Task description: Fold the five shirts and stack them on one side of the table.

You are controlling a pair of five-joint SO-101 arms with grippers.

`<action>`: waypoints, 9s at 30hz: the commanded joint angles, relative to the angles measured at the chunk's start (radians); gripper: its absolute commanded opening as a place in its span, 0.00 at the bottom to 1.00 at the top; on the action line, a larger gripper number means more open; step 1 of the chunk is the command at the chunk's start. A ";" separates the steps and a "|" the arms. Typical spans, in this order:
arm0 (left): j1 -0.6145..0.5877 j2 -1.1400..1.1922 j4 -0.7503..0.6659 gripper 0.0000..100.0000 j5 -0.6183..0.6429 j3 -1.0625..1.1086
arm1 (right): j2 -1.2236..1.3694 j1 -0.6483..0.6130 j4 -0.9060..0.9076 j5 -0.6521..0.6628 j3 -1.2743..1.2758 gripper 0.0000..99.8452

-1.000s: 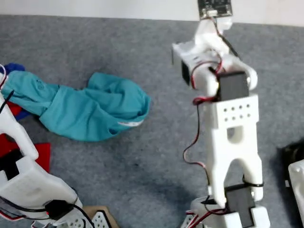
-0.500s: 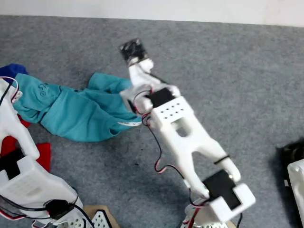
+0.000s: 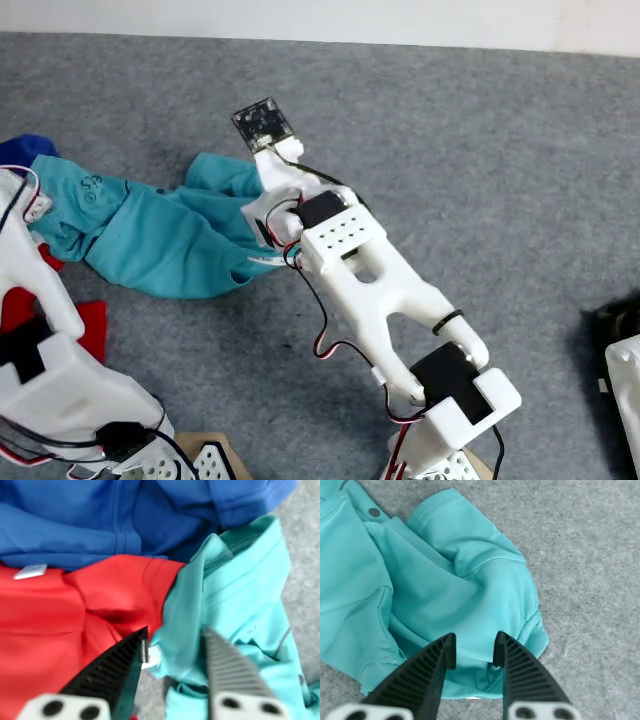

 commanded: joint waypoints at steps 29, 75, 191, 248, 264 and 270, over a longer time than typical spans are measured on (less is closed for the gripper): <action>0.021 -0.105 0.020 0.02 -0.006 -0.016 | -0.012 -0.007 -0.036 -0.005 -0.001 0.14; -0.048 -0.120 -0.037 0.01 -0.006 0.058 | 0.248 -0.189 -0.104 -0.011 -0.265 0.22; -0.041 -0.119 -0.072 0.01 -0.008 0.113 | 0.343 -0.099 -0.030 0.003 -0.352 0.08; -0.005 -0.120 -0.087 0.01 -0.008 0.131 | 0.156 0.067 0.061 0.003 -0.321 0.01; 0.059 -0.159 0.163 0.01 0.002 -0.309 | -0.417 0.182 0.275 0.012 -0.321 0.01; 0.028 -0.257 0.344 0.01 0.002 -0.509 | -0.595 0.177 0.352 0.058 -0.321 0.01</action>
